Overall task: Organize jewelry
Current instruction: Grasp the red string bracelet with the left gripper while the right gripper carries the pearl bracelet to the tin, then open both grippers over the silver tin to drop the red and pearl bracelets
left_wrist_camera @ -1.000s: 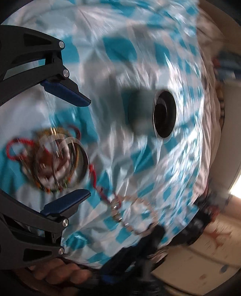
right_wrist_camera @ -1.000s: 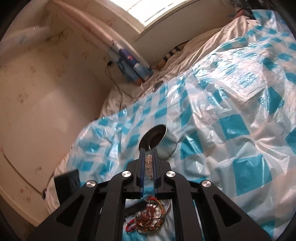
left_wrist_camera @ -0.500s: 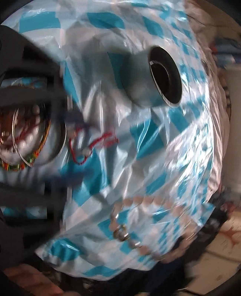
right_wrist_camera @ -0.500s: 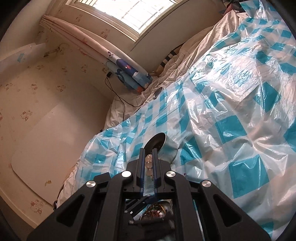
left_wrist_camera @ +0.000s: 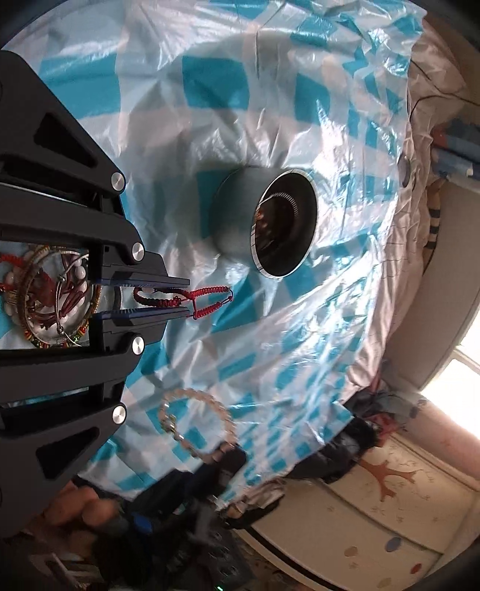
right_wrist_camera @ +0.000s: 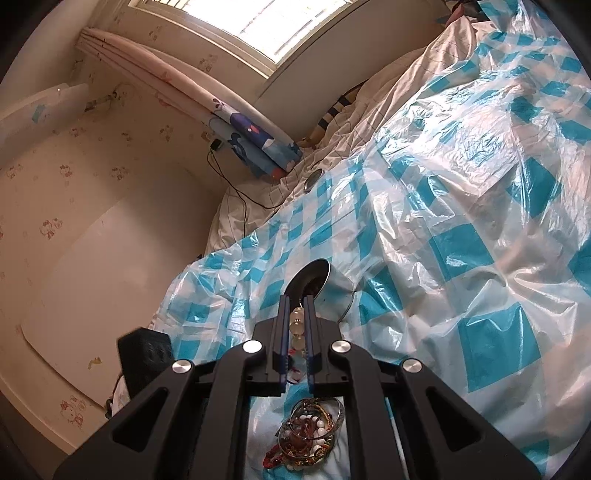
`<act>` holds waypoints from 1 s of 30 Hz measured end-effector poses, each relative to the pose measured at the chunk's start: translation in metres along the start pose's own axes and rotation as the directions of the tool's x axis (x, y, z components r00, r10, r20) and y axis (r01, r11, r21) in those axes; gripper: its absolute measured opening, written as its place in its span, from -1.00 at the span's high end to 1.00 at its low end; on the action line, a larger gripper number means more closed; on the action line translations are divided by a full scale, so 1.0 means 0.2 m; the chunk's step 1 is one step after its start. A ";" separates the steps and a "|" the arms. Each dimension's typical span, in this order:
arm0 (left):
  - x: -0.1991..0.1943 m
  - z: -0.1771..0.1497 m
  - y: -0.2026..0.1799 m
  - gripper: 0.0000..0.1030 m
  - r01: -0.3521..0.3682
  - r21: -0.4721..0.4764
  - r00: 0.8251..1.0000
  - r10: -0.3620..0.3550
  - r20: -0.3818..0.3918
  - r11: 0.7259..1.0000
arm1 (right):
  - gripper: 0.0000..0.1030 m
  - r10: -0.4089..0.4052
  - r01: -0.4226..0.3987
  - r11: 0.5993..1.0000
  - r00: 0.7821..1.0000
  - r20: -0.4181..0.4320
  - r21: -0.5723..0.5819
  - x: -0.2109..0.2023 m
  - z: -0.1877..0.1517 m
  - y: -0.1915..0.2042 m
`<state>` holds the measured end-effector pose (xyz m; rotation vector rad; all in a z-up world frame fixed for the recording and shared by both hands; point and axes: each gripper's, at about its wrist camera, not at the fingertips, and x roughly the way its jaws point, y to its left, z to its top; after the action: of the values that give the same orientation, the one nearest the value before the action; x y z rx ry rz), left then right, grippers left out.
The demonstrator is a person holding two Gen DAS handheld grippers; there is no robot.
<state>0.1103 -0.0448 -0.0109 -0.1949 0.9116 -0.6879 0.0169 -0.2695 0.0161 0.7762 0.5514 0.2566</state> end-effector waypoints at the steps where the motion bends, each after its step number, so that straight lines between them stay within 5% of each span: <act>1: -0.03 0.02 0.01 0.83 -0.003 -0.004 1.000 0.003 0.017 1.000 | 0.84 0.006 -0.006 1.000 1.000 -0.004 -0.002 0.02 0.01 0.01; 10: -0.15 0.26 0.09 0.83 -0.062 -0.003 0.990 0.061 0.126 0.998 | 0.84 0.067 -0.067 0.997 0.998 -0.011 -0.022 0.23 0.15 0.08; 20: 0.13 0.39 0.18 0.79 -0.108 -0.015 0.993 0.108 0.040 0.994 | 0.84 0.095 -0.097 0.993 0.995 -0.035 -0.069 0.47 0.25 0.17; 22: 0.17 0.40 0.24 0.48 -0.138 -0.046 0.990 0.139 0.009 0.989 | 0.84 0.108 -0.110 0.993 0.993 -0.052 -0.052 0.56 0.27 0.17; 24: 0.14 0.39 0.28 -0.06 -0.163 -0.090 0.986 0.165 0.020 0.983 | 0.84 0.111 -0.114 0.993 0.991 -0.078 -0.036 0.65 0.27 0.16; 27: 0.08 0.40 0.31 -0.21 -0.167 -0.110 0.984 0.172 0.044 0.980 | 0.83 -0.001 -0.009 0.998 0.991 -0.137 -0.069 0.78 0.24 0.14; 29: 0.04 0.40 0.33 -0.27 -0.180 -0.115 0.981 0.188 0.057 0.977 | 0.37 -0.039 0.034 0.999 0.987 -0.157 -0.036 0.81 0.22 0.08; 30: 0.01 0.39 0.34 -0.28 -0.176 -0.122 0.981 0.184 0.060 0.977 | 0.32 -0.051 0.048 0.999 0.988 -0.143 -0.024 0.80 0.22 0.07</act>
<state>0.2035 -0.0044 0.0060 -0.2352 0.8892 -0.4576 0.1734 -0.2205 -0.0083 0.7264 0.7022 0.2735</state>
